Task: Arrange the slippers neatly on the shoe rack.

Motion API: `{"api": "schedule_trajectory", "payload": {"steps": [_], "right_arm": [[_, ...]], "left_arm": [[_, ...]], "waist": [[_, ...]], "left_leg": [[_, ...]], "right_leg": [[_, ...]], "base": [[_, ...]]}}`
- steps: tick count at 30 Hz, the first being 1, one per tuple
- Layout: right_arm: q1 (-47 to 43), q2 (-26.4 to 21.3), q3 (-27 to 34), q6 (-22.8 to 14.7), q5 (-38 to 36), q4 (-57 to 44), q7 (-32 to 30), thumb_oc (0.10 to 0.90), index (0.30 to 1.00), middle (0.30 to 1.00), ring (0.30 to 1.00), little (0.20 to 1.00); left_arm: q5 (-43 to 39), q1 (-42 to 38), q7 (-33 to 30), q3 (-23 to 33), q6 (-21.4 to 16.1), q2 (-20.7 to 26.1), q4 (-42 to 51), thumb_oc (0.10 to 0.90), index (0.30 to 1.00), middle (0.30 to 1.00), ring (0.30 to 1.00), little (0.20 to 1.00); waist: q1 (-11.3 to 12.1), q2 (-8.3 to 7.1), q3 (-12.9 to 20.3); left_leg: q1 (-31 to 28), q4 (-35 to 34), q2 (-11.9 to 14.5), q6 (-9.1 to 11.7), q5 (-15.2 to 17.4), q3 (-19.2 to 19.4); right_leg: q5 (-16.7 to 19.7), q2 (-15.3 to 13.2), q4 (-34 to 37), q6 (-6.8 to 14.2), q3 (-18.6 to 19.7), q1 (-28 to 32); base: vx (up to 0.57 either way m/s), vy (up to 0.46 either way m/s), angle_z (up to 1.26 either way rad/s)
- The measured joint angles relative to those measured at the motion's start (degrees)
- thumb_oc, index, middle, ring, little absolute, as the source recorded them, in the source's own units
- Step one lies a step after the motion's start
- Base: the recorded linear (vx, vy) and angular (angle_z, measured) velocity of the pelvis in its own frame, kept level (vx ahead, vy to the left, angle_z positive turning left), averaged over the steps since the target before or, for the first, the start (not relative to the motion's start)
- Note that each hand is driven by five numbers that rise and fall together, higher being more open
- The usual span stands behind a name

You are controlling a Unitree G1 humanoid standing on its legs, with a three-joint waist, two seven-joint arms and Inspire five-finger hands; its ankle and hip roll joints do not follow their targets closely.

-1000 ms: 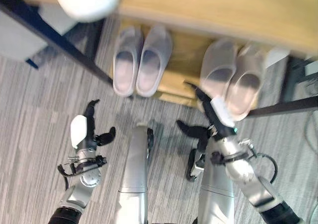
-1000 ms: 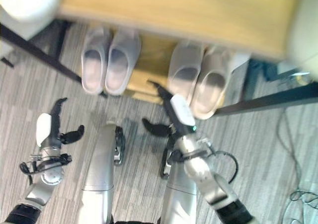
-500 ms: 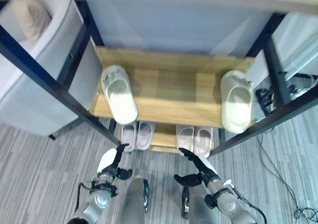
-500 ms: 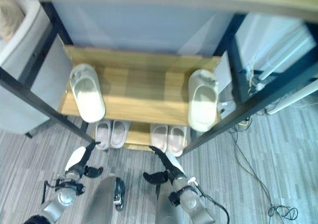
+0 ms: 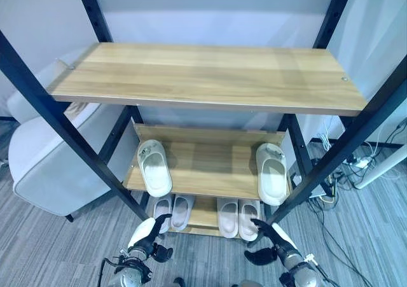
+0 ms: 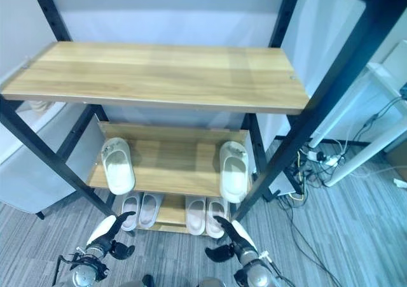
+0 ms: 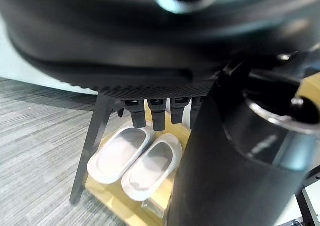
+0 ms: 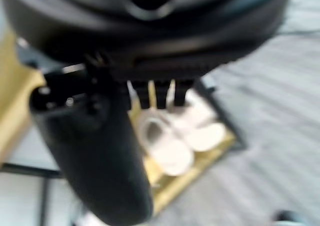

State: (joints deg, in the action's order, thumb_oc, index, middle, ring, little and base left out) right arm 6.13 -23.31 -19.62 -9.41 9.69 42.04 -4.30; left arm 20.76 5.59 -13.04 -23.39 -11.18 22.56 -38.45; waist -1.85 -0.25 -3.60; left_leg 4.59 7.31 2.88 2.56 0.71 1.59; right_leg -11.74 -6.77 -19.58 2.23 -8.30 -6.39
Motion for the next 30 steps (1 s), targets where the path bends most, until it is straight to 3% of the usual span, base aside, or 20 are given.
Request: {"api": "schedule_trajectory", "payload": {"steps": [4,6,13,18,30], "right_arm": [[0.28,2.13,0.25,1.9,-6.91,8.17,0.52,0.8,0.9,0.9,0.9,0.9],[0.44,3.53,0.23,2.46,-10.07,9.97,0.92,0.8,0.9,0.9,0.9,0.9],[-2.31,7.88,3.36,2.53,-18.54,20.2,0.34,0.8,0.9,0.9,0.9,0.9],[-1.98,8.07,2.95,2.96,-14.62,22.9,-1.95,0.8,0.9,0.9,0.9,0.9],[-1.98,8.15,2.07,3.81,-12.24,25.16,-2.3,0.8,0.9,0.9,0.9,0.9]], "left_arm": [[0.07,-1.37,0.23,-3.63,0.28,-4.67,-12.31,0.8,0.9,0.9,0.9,0.9],[0.05,-1.44,0.99,-3.7,0.44,-6.75,-16.5,0.8,0.9,0.9,0.9,0.9],[-4.1,-3.65,1.19,-3.23,1.69,-10.86,-24.64,0.8,0.9,0.9,0.9,0.9],[-8.8,-4.1,1.38,-0.35,2.85,-12.2,-28.06,0.8,0.9,0.9,0.9,0.9],[-9.3,-4.13,3.07,1.78,4.01,-12.37,-30.2,0.8,0.9,0.9,0.9,0.9]], "waist": [[-0.45,3.03,2.88],[-0.56,3.8,3.45],[-0.34,4.36,4.2],[-0.32,4.92,4.67],[-0.29,4.42,4.7]], "left_leg": [[-4.19,-8.8,1.16,0.16,-3.91,0.75],[-5.63,-10.93,1.68,0.25,-4.82,1.13],[-7.35,-12.37,1.96,0.36,-5.14,1.22],[-7.35,-12.41,1.77,0.7,-5.35,-0.03],[-7.38,-12.46,1.99,1.1,-5.53,-0.4]], "right_leg": [[2.93,1.87,7.37,0.38,-0.28,3.12],[4.55,2.77,10.63,0.3,-0.06,4.84],[8.51,3.9,18.99,0.64,0.02,9.76],[11.19,4.22,23.84,0.08,-1.6,12.83],[11.37,4.58,24.82,0.19,-1.94,13.49]], "base": [[0.03,-0.06,-0.08],[0.02,-0.036,-0.14],[0.0,-0.02,-0.01],[-0.01,-0.023,0.13],[0.01,-0.01,0.03]]}}
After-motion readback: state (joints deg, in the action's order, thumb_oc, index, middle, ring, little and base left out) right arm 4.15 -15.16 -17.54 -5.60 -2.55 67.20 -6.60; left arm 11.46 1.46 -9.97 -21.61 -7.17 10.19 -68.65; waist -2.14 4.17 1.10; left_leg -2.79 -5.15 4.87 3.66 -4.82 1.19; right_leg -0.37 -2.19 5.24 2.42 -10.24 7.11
